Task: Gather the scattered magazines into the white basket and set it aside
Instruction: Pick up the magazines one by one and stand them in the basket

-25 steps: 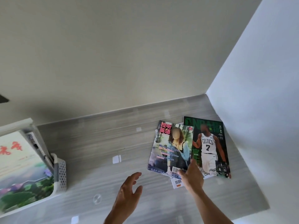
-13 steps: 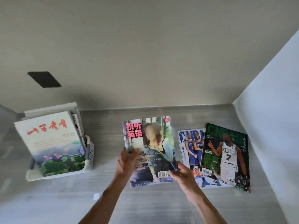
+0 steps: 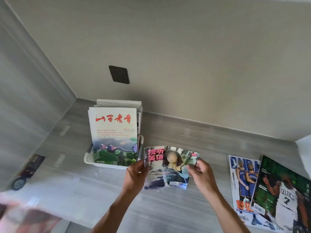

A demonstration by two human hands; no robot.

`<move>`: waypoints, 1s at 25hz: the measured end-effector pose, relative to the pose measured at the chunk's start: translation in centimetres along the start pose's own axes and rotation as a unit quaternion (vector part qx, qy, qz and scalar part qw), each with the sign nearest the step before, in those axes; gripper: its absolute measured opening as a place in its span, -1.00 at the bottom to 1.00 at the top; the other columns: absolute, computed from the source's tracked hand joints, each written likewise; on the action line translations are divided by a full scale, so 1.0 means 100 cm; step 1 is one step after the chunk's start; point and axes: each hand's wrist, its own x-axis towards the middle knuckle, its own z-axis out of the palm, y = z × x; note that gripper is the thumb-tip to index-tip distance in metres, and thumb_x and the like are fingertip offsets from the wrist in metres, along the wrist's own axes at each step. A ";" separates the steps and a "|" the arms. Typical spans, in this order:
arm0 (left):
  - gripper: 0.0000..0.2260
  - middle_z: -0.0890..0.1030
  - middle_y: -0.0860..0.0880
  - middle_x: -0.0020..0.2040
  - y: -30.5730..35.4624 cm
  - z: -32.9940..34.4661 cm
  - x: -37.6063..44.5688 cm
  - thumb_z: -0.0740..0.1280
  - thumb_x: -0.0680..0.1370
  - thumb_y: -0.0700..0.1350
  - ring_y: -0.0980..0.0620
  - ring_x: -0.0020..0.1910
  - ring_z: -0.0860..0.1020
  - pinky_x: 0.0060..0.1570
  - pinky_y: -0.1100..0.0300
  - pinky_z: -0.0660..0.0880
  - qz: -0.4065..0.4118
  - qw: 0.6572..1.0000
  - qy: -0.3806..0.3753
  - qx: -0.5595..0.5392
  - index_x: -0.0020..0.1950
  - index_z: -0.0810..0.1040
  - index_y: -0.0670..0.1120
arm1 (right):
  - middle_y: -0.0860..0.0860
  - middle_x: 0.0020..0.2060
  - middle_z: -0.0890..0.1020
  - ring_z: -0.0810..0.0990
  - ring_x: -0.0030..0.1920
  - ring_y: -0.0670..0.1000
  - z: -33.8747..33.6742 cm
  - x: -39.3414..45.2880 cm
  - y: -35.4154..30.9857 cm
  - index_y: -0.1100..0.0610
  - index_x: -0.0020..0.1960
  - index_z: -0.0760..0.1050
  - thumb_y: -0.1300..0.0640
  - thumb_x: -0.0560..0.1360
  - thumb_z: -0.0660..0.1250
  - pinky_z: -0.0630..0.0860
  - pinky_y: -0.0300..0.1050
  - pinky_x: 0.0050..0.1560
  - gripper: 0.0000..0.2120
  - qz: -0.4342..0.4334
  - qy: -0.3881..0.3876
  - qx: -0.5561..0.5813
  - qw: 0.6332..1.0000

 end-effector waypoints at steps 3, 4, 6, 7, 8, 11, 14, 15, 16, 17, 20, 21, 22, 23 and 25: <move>-0.93 0.72 0.01 -0.25 0.015 -0.071 0.020 0.41 0.51 -0.23 0.11 -0.32 0.65 -0.38 0.20 0.48 0.067 0.997 0.035 -0.004 -0.14 0.65 -0.07 | 0.08 -0.23 0.70 0.62 -0.23 -0.04 0.042 0.014 -0.065 0.12 -0.10 0.59 0.35 0.50 0.37 0.53 -0.12 -0.21 -0.86 -0.070 -0.003 0.082 0.994; -0.91 0.71 0.09 -0.25 0.021 -0.096 0.031 0.40 0.51 -0.19 0.21 -0.33 0.63 -0.41 0.29 0.47 0.088 0.994 0.060 0.008 -0.15 0.63 -0.02 | 0.11 -0.19 0.71 0.63 -0.21 -0.04 0.058 0.020 -0.085 0.12 -0.07 0.59 0.33 0.50 0.38 0.55 -0.14 -0.20 -0.88 -0.089 -0.011 0.102 0.991; -0.87 0.67 0.21 -0.29 0.026 -0.143 0.054 0.37 0.51 -0.17 0.30 -0.37 0.58 -0.44 0.45 0.40 0.101 0.990 0.102 0.012 -0.18 0.61 0.04 | 0.16 -0.14 0.71 0.65 -0.18 -0.01 0.098 0.035 -0.116 0.10 -0.07 0.59 0.31 0.51 0.37 0.57 -0.13 -0.18 -0.87 -0.116 -0.030 0.101 0.988; -0.84 0.66 0.23 -0.31 0.023 -0.164 0.067 0.35 0.52 -0.20 0.32 -0.38 0.57 -0.45 0.46 0.39 0.099 0.989 0.110 0.002 -0.19 0.61 0.04 | 0.17 -0.14 0.71 0.64 -0.18 0.01 0.121 0.043 -0.125 0.08 -0.08 0.60 0.32 0.51 0.35 0.57 -0.09 -0.18 -0.84 -0.116 -0.037 0.094 0.988; -0.80 0.66 0.22 -0.33 0.017 -0.180 0.078 0.33 0.54 -0.24 0.33 -0.38 0.57 -0.43 0.46 0.41 0.093 0.990 0.110 -0.003 -0.18 0.61 0.04 | 0.16 -0.15 0.71 0.64 -0.18 0.03 0.145 0.052 -0.130 0.05 -0.10 0.60 0.34 0.52 0.34 0.56 -0.05 -0.16 -0.80 -0.110 -0.042 0.088 0.989; -0.83 0.68 0.18 -0.25 -0.012 -0.206 0.103 0.33 0.56 -0.28 0.33 -0.29 0.64 -0.35 0.35 0.56 0.031 0.994 0.096 0.031 -0.13 0.63 -0.05 | 0.09 -0.16 0.70 0.63 -0.19 0.07 0.202 0.072 -0.123 0.03 -0.09 0.60 0.35 0.54 0.29 0.56 0.00 -0.12 -0.76 -0.052 -0.036 0.038 0.997; -0.76 0.72 0.13 -0.25 -0.045 -0.210 0.120 0.34 0.54 -0.28 0.12 -0.26 0.69 -0.28 0.13 0.61 -0.034 0.995 0.081 0.036 -0.19 0.65 0.04 | 0.08 -0.09 0.71 0.68 -0.09 0.19 0.231 0.082 -0.098 0.06 -0.01 0.60 0.29 0.55 0.29 0.64 0.13 -0.03 -0.82 0.013 -0.025 -0.004 1.000; -0.75 0.71 0.13 -0.27 -0.054 -0.210 0.126 0.34 0.53 -0.28 0.06 -0.26 0.69 -0.27 0.08 0.60 -0.051 0.995 0.077 0.034 -0.21 0.65 0.04 | 0.10 -0.09 0.71 0.69 -0.14 0.18 0.236 0.084 -0.091 0.04 -0.01 0.60 0.28 0.55 0.29 0.65 0.13 -0.10 -0.82 0.025 -0.021 -0.012 0.999; -0.75 0.71 0.12 -0.29 -0.063 -0.209 0.132 0.34 0.53 -0.28 0.05 -0.29 0.69 -0.29 0.06 0.60 -0.062 0.995 0.076 0.033 -0.22 0.65 0.05 | 0.13 -0.10 0.71 0.66 -0.26 0.13 0.240 0.087 -0.086 0.03 -0.01 0.59 0.26 0.56 0.29 0.63 0.07 -0.24 -0.83 0.032 -0.018 -0.018 0.999; -0.74 0.70 0.10 -0.31 -0.072 -0.207 0.136 0.34 0.52 -0.28 0.07 -0.36 0.66 -0.35 0.09 0.58 -0.067 0.994 0.079 0.033 -0.23 0.65 0.06 | 0.15 -0.11 0.70 0.59 -0.38 0.04 0.242 0.089 -0.082 0.03 -0.01 0.58 0.25 0.56 0.29 0.56 -0.01 -0.38 -0.84 0.038 -0.015 -0.024 0.999; -0.76 0.72 -0.03 -0.18 -0.084 -0.198 0.139 0.36 0.49 -0.27 0.01 -0.29 0.66 -0.27 0.08 0.60 -0.097 0.989 0.110 0.033 -0.15 0.59 0.10 | 0.04 -0.12 0.67 0.56 -0.35 -0.09 0.244 0.091 -0.078 0.02 0.09 0.50 0.24 0.54 0.32 0.56 -0.15 -0.38 -0.82 0.037 0.013 -0.024 0.999; -0.78 0.71 -0.07 -0.10 -0.083 -0.196 0.136 0.36 0.48 -0.27 -0.07 -0.19 0.67 -0.18 0.04 0.61 -0.099 0.985 0.133 0.056 -0.05 0.58 0.07 | -0.04 -0.09 0.66 0.61 -0.26 -0.13 0.244 0.089 -0.078 0.02 0.13 0.48 0.26 0.52 0.34 0.61 -0.21 -0.28 -0.76 0.027 0.024 -0.022 0.999; -0.77 0.69 -0.09 -0.03 -0.081 -0.195 0.131 0.37 0.48 -0.28 -0.11 -0.10 0.66 -0.12 0.06 0.59 -0.080 0.981 0.157 0.085 0.05 0.56 0.01 | -0.12 -0.06 0.64 0.62 -0.16 -0.19 0.244 0.086 -0.078 0.02 0.17 0.45 0.28 0.50 0.36 0.60 -0.32 -0.21 -0.70 0.012 0.034 -0.020 0.999; -0.73 0.67 -0.12 0.05 -0.077 -0.191 0.123 0.36 0.47 -0.30 -0.12 -0.03 0.64 -0.08 0.08 0.57 -0.042 0.977 0.177 0.107 0.13 0.55 -0.07 | -0.17 -0.03 0.61 0.61 -0.09 -0.24 0.242 0.083 -0.077 0.02 0.21 0.44 0.30 0.49 0.37 0.57 -0.41 -0.17 -0.65 0.000 0.041 -0.016 0.999; -0.65 0.60 -0.16 0.13 -0.064 -0.178 0.104 0.32 0.46 -0.36 -0.13 0.07 0.58 0.04 0.02 0.55 0.065 0.973 0.184 0.122 0.23 0.50 -0.17 | -0.21 0.03 0.57 0.58 -0.03 -0.25 0.228 0.074 -0.069 0.02 0.23 0.44 0.31 0.49 0.38 0.51 -0.47 -0.14 -0.62 0.001 0.052 -0.009 0.999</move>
